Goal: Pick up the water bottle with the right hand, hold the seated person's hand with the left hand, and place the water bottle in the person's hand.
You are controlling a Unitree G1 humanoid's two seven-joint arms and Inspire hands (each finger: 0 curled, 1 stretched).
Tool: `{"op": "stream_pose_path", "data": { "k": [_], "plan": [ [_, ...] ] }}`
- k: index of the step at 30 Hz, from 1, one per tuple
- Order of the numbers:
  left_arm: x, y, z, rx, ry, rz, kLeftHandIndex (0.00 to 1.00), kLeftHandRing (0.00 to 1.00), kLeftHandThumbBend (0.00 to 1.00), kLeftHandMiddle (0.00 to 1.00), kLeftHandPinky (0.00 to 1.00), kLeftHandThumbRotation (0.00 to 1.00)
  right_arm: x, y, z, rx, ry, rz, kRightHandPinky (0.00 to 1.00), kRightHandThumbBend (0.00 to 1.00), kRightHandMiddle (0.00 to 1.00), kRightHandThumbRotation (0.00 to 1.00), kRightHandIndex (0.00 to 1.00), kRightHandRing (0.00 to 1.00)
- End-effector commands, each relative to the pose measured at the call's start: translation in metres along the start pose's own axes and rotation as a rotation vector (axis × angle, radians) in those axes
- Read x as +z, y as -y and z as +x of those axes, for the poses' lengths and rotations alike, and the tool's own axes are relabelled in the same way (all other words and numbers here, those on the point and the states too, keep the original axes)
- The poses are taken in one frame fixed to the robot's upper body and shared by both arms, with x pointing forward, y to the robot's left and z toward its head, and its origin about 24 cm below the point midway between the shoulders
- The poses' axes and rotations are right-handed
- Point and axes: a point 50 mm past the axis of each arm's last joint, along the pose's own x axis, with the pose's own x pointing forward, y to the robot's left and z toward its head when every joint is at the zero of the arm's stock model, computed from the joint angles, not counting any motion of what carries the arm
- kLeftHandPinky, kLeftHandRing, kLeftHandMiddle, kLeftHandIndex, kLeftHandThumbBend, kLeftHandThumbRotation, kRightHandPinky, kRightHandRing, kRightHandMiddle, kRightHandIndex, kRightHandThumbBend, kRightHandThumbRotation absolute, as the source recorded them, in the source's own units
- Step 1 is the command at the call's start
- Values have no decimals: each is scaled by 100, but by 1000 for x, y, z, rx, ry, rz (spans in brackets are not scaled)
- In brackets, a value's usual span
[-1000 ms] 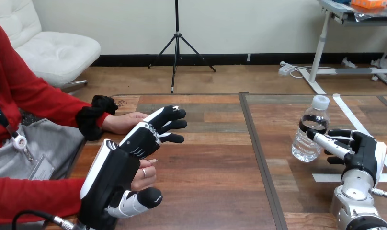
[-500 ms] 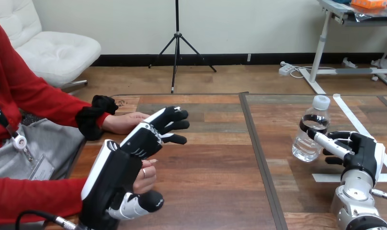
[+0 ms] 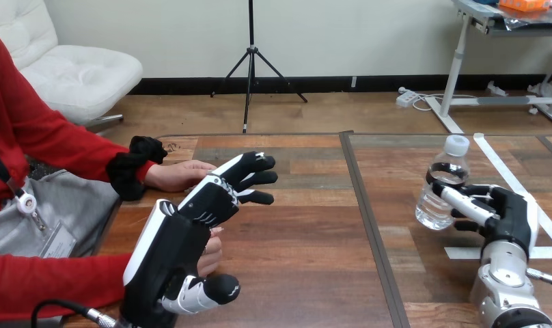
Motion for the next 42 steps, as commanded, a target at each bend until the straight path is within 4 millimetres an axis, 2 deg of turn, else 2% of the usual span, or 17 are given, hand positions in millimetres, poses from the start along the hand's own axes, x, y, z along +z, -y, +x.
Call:
{"op": "stream_pose_path", "data": {
  "k": [1, 8, 17, 30, 42],
  "plan": [
    [3, -4, 19, -5, 68, 16, 85, 82, 99, 86, 73, 78, 37, -20, 4, 51, 141, 34, 36, 85, 38, 0, 30, 39],
    [3, -4, 21, -16, 54, 17, 85, 82, 100, 86, 73, 80, 37, -24, 1, 62, 170, 31, 35, 84, 39, 0, 31, 39],
    [2, -4, 23, -18, 51, 21, 85, 83, 100, 87, 75, 78, 37, -27, 0, 58, 170, 1, 42, 89, 46, 0, 38, 46],
    [1, -4, 26, -12, 51, 31, 84, 82, 100, 86, 73, 78, 35, -29, -1, 77, 181, -81, 43, 91, 55, 0, 52, 50],
    [0, -4, 27, -10, 48, 24, 84, 81, 100, 86, 72, 77, 34, -29, 0, 96, 181, -137, 53, 92, 66, 10, 69, 59]
  ]
}}
